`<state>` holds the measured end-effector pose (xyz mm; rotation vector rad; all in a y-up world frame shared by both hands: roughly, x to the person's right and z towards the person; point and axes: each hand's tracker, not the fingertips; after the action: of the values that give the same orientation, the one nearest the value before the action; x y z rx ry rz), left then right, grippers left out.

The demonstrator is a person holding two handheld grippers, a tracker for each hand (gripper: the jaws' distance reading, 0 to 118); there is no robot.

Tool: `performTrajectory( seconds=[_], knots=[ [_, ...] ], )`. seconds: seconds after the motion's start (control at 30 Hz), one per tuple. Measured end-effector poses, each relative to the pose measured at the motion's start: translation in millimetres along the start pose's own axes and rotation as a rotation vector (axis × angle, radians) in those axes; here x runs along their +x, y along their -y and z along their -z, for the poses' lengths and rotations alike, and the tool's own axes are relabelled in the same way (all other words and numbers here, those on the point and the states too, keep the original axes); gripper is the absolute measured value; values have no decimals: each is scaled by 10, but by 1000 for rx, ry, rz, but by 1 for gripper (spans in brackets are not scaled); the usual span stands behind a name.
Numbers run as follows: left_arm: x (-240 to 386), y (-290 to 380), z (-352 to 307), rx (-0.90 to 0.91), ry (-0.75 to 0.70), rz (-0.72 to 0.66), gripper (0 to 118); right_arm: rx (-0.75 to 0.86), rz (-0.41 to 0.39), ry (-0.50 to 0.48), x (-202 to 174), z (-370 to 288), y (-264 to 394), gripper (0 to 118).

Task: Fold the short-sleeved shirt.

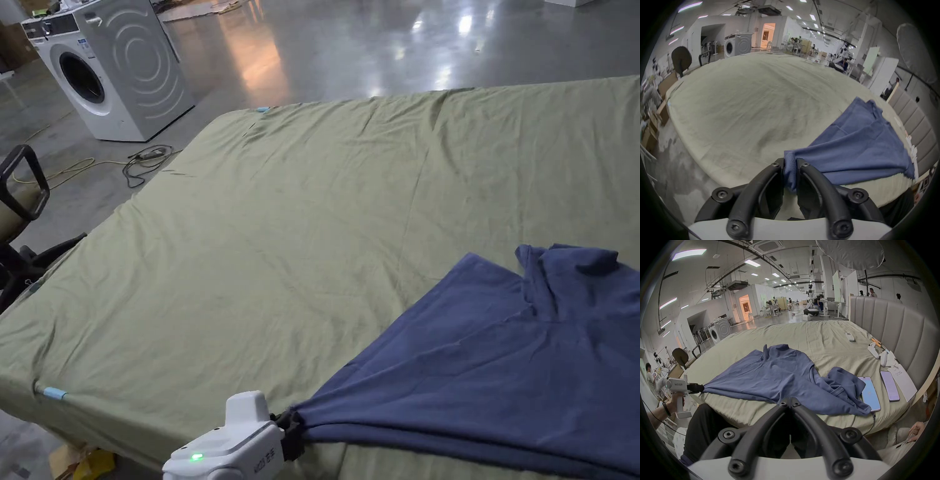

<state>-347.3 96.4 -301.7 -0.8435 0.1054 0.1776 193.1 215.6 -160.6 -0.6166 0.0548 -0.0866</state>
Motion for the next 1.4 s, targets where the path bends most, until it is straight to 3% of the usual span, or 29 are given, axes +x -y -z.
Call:
performTrajectory(
  seconds=[0.23, 0.27, 0.37, 0.4, 0.57, 0.7, 0.77, 0.9, 1.03, 1.17, 1.23, 1.37, 1.4],
  knots=[
    [61, -99, 145, -97, -10, 65, 10, 7, -35, -19, 99, 289, -333, 1],
    [81, -140, 147, -118, -16, 73, 10, 10, -36, -22, 129, 395, -449, 9],
    [134, -186, 185, -151, -33, 114, 10, 17, -41, -55, 250, 836, -834, 79],
    [139, -195, 189, -152, -44, 124, 10, 12, -53, -76, 277, 1024, -972, 83],
    [126, -210, 178, -157, -51, 158, 10, -84, -151, -135, 387, 2005, -1458, 83],
    [135, -247, 210, -179, -54, 169, 10, -211, -315, -113, 446, 2895, -1684, 83],
    [173, -262, 194, -188, -57, 168, 10, -276, -300, -82, 473, 3293, -1740, 83],
    [195, -314, 180, -210, -49, 177, 10, -406, -256, -156, 573, 3876, -1774, 83],
    [185, -397, 205, -252, -25, 151, 10, -413, -371, -149, 553, 4176, -1773, 83],
    [192, -382, 196, -247, -26, 141, 10, -420, -389, -177, 542, 4228, -1745, 80],
    [200, -351, 191, -229, -32, 127, 10, -382, -406, -215, 540, 4134, -1701, 65],
    [239, -332, 178, -210, -44, 117, 11, -364, -428, -264, 372, 3982, -1604, 5],
    [244, -348, 166, -209, -53, 90, 11, -372, -427, -263, 320, 3978, -1584, 5]
  ],
)
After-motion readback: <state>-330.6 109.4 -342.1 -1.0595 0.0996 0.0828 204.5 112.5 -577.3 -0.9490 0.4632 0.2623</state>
